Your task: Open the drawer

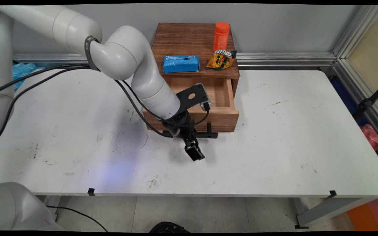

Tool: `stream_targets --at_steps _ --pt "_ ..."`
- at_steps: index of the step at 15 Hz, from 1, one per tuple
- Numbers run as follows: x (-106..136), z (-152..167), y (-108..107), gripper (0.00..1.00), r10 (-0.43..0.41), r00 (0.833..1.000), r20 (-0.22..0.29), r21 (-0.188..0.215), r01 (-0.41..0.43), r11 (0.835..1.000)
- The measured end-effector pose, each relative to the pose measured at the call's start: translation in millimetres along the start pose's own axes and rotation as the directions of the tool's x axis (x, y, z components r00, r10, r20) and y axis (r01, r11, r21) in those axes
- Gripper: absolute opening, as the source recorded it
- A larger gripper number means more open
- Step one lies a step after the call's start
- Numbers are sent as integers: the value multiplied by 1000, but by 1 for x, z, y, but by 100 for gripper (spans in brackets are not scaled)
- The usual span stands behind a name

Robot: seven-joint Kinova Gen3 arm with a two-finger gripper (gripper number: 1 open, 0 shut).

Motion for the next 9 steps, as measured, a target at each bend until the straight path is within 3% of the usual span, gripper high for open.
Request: stream_targets --at_steps 9 --pt "-4 -1 17 100 17 1000 17 -25 -16 1000"
